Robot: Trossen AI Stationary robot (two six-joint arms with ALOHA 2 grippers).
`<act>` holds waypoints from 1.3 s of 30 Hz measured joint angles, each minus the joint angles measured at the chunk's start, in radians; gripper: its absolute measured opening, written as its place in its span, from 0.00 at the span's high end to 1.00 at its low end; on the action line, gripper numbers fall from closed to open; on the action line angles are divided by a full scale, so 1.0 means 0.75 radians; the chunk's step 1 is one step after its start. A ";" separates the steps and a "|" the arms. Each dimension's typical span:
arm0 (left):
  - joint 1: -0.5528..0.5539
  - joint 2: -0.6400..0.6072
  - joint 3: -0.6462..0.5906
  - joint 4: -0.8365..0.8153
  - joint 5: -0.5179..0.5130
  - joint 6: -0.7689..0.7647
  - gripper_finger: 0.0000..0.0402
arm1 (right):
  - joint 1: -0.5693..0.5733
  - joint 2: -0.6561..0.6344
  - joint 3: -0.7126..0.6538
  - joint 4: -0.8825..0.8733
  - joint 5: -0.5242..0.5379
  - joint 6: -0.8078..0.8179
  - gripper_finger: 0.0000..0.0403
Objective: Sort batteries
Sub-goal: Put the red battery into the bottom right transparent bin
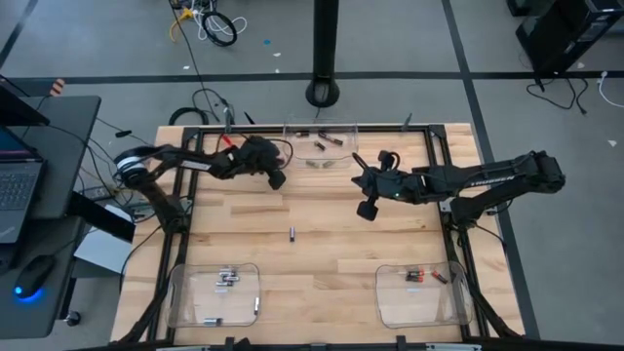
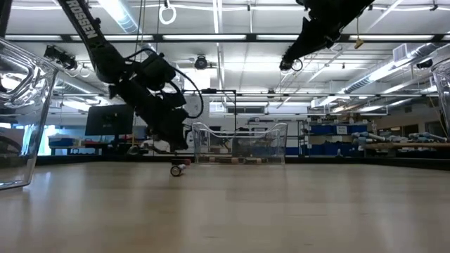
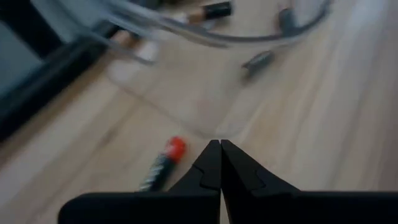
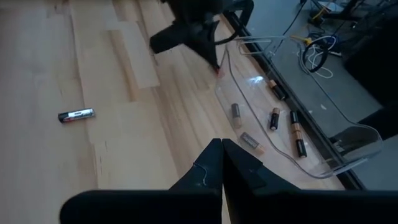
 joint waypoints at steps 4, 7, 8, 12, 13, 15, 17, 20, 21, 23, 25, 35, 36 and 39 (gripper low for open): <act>0.055 -0.047 0.000 -0.080 -0.091 0.057 0.98 | 0.018 0.000 0.000 0.000 0.000 0.000 0.97; 0.109 -0.025 0.000 -0.078 -0.098 0.061 0.98 | 0.032 0.000 0.000 0.003 0.000 0.001 0.97; 0.122 -0.011 0.000 -0.073 -0.097 0.062 0.98 | 0.035 0.000 0.000 0.005 0.000 0.001 0.97; 0.152 0.038 0.000 -0.036 -0.085 0.091 0.98 | 0.039 0.000 0.000 0.006 0.000 0.001 0.97; 0.156 0.048 0.001 -0.024 -0.085 0.096 0.98 | 0.039 0.000 0.000 0.008 0.000 0.001 0.97; 0.156 0.069 0.001 0.003 -0.082 0.099 0.98 | 0.039 0.000 0.000 0.008 0.000 0.001 0.97; 0.155 0.076 0.001 0.031 -0.070 0.099 0.98 | 0.039 0.000 0.000 0.009 0.000 0.001 0.97; 0.153 0.077 0.003 0.038 -0.035 0.152 0.95 | 0.039 0.000 0.000 0.009 0.000 0.001 0.97; 0.153 0.077 0.003 0.036 -0.023 0.164 0.94 | 0.039 0.000 0.000 0.009 0.000 0.001 0.97; 0.153 0.077 0.003 0.035 -0.012 0.175 0.90 | 0.039 0.000 0.000 0.009 0.000 0.001 0.97; 0.153 0.077 0.003 0.029 0.008 0.205 0.85 | 0.039 0.000 0.000 0.009 0.000 0.001 0.97; 0.153 0.077 0.003 -0.038 0.082 0.337 0.62 | 0.039 0.000 0.000 0.008 0.000 0.001 0.97; 0.153 0.077 0.003 -0.039 0.077 0.343 0.61 | 0.039 0.000 0.000 0.008 0.000 0.001 0.97; 0.153 0.077 0.003 -0.033 0.054 0.368 0.60 | 0.039 0.000 0.000 0.008 -0.001 0.001 0.97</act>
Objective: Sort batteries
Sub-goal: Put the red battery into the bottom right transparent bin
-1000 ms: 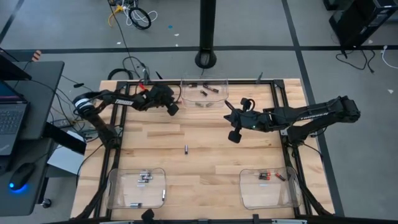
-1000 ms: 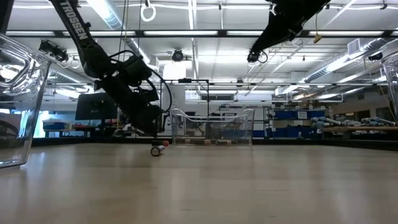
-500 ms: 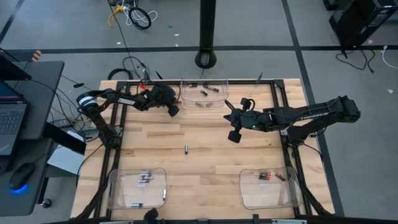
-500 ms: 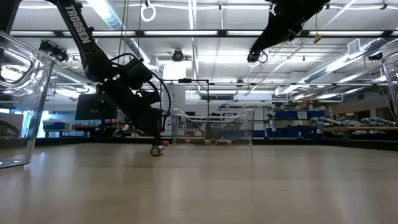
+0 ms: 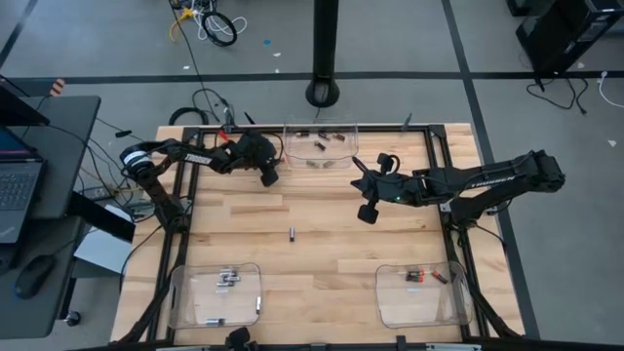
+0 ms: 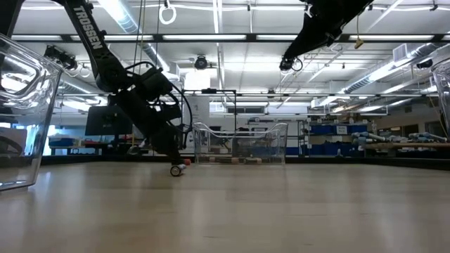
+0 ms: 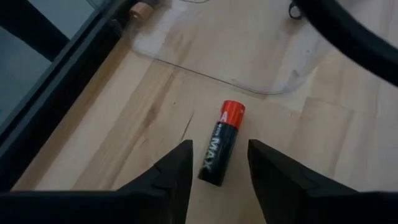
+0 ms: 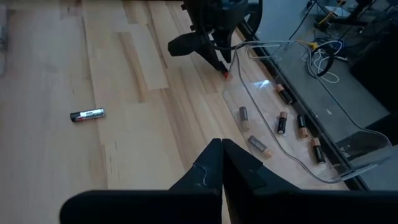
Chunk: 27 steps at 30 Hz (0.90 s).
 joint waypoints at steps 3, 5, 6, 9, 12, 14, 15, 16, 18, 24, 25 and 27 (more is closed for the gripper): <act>0.000 0.000 0.000 0.006 -0.001 0.006 0.60 | 0.000 0.000 0.000 0.000 0.000 0.000 0.97; 0.000 0.000 0.000 0.005 -0.001 0.006 0.60 | 0.000 0.000 0.000 0.000 0.000 0.000 0.97; 0.000 0.000 0.000 0.002 -0.001 0.006 0.60 | 0.000 0.000 0.000 0.000 0.000 0.000 0.97; 0.000 0.002 0.000 -0.019 -0.001 0.006 0.59 | 0.000 0.000 0.000 0.000 0.000 0.000 0.97; 0.000 0.003 0.000 -0.051 -0.001 0.012 0.59 | 0.000 0.000 0.000 -0.001 0.000 0.000 0.97; 0.000 0.003 0.000 -0.075 0.000 0.025 0.59 | 0.000 0.000 0.000 -0.001 0.000 0.000 0.97; 0.000 0.003 0.001 -0.077 0.001 0.039 0.59 | 0.000 0.000 0.000 -0.001 0.000 0.000 0.97; 0.000 0.003 0.001 -0.082 0.009 0.040 0.59 | 0.000 0.000 0.000 -0.002 0.000 0.000 0.97; 0.001 0.003 0.001 -0.087 0.026 0.041 0.59 | 0.000 0.000 0.000 -0.002 0.000 0.000 0.97; 0.001 0.003 0.001 -0.093 0.051 0.081 0.60 | 0.000 0.000 0.000 -0.002 0.000 0.000 0.97; 0.001 0.003 0.002 -0.095 0.068 0.082 0.61 | 0.000 0.000 0.000 -0.003 0.000 0.000 0.97; 0.001 0.003 0.001 -0.099 0.099 0.090 0.65 | 0.000 0.000 0.000 -0.004 -0.001 0.000 0.97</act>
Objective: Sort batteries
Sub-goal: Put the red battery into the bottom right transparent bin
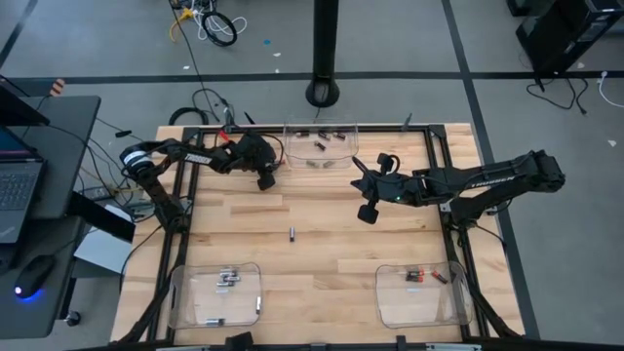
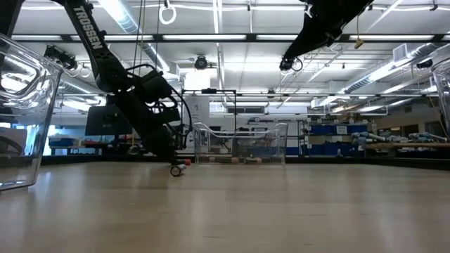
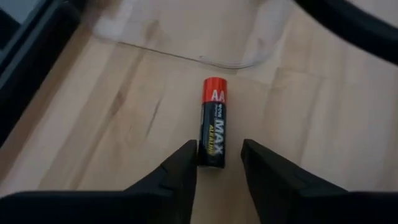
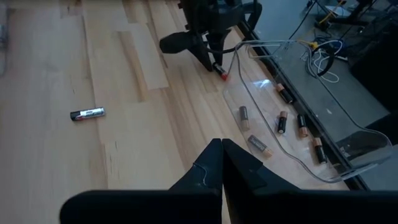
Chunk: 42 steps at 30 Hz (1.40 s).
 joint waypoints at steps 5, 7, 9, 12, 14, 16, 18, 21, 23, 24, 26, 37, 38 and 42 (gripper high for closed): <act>-0.009 -0.001 0.001 -0.021 0.025 0.076 0.79 | 0.000 0.000 0.000 0.000 0.000 0.000 0.97; -0.018 -0.002 0.002 -0.036 0.021 0.094 0.85 | 0.000 0.000 0.000 -0.001 0.000 0.000 0.97; -0.028 -0.004 0.003 -0.050 0.016 0.095 0.88 | 0.000 0.000 0.000 -0.001 0.000 0.000 0.97; -0.044 -0.005 0.004 -0.066 -0.005 0.095 0.88 | 0.000 0.000 0.000 -0.001 0.000 -0.004 0.97; -0.058 -0.009 0.004 -0.079 -0.031 0.096 0.88 | 0.000 0.000 0.000 -0.001 0.000 -0.004 0.97; -0.071 -0.021 0.003 -0.097 -0.043 0.096 0.88 | 0.000 0.000 0.000 -0.001 0.000 -0.004 0.97; -0.089 -0.048 0.000 -0.133 -0.049 0.095 0.88 | 0.000 0.000 0.000 -0.001 0.000 -0.004 0.97; -0.123 -0.103 -0.005 -0.210 -0.049 0.063 0.88 | 0.002 0.000 0.000 -0.002 0.000 -0.011 0.97; -0.158 -0.149 -0.007 -0.258 -0.045 0.041 0.88 | 0.009 0.000 0.000 -0.006 0.000 -0.015 0.97; -0.178 -0.170 -0.007 -0.271 -0.044 0.024 0.88 | 0.015 0.000 0.000 -0.006 0.000 -0.019 0.97; -0.221 -0.208 -0.006 -0.302 -0.046 -0.002 0.88 | 0.027 0.000 0.000 -0.007 0.000 -0.025 0.97; -0.499 -0.391 -0.005 -0.145 -0.042 -0.064 0.88 | 0.085 0.000 -0.212 0.296 0.031 0.015 0.97; -0.521 -0.403 -0.011 -0.089 -0.012 -0.082 0.88 | 0.089 0.000 -0.261 0.376 0.030 0.015 0.97; -0.611 -0.413 -0.108 0.367 0.202 -0.101 0.88 | 0.101 0.005 -0.459 0.764 0.027 0.017 0.97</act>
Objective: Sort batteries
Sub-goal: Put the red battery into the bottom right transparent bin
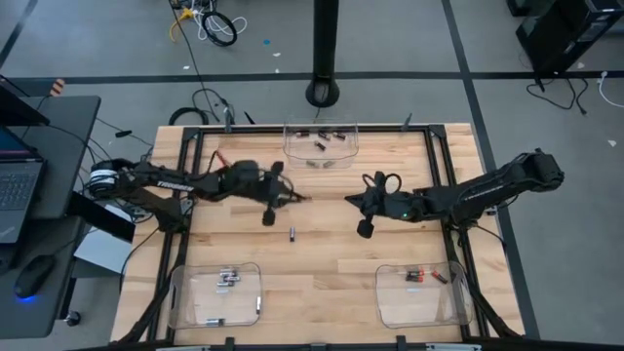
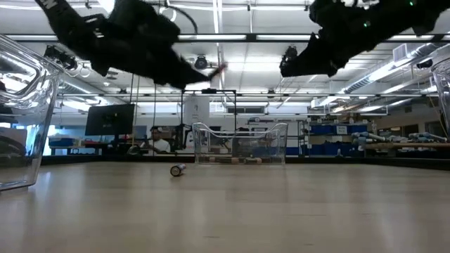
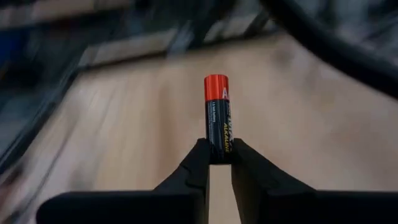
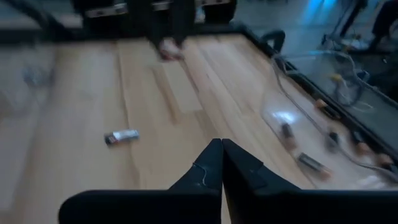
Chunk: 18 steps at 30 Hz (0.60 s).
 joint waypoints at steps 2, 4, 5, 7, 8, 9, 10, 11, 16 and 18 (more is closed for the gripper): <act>-0.041 0.010 -0.069 0.298 0.083 -0.034 0.88 | 0.002 0.000 -0.085 0.195 -0.004 0.013 0.96; -0.068 0.019 -0.137 0.600 0.118 -0.103 0.88 | 0.008 0.000 -0.153 0.402 -0.005 0.016 0.93; -0.078 0.020 -0.168 0.723 0.124 -0.146 0.88 | 0.010 0.001 -0.178 0.499 -0.005 0.010 0.91; -0.098 0.025 -0.211 0.904 0.138 -0.221 0.88 | 0.011 0.021 -0.207 0.691 -0.005 -0.021 0.88; -0.110 0.027 -0.225 0.970 0.142 -0.257 0.88 | 0.011 0.033 -0.212 0.758 -0.007 -0.045 0.86; -0.122 0.027 -0.234 1.019 0.146 -0.292 0.88 | 0.010 0.054 -0.210 0.813 -0.016 -0.067 0.84; -0.134 0.027 -0.236 1.046 0.148 -0.311 0.88 | 0.009 0.079 -0.197 0.852 -0.030 -0.086 0.83; -0.143 0.027 -0.235 1.059 0.143 -0.331 0.88 | 0.008 0.106 -0.180 0.888 -0.046 -0.101 0.81; -0.185 0.028 -0.203 1.044 0.030 -0.368 0.88 | 0.007 0.262 -0.031 0.986 -0.096 -0.149 0.73; -0.194 0.028 -0.201 1.046 0.001 -0.367 0.88 | 0.007 0.318 0.044 0.999 -0.137 -0.169 0.70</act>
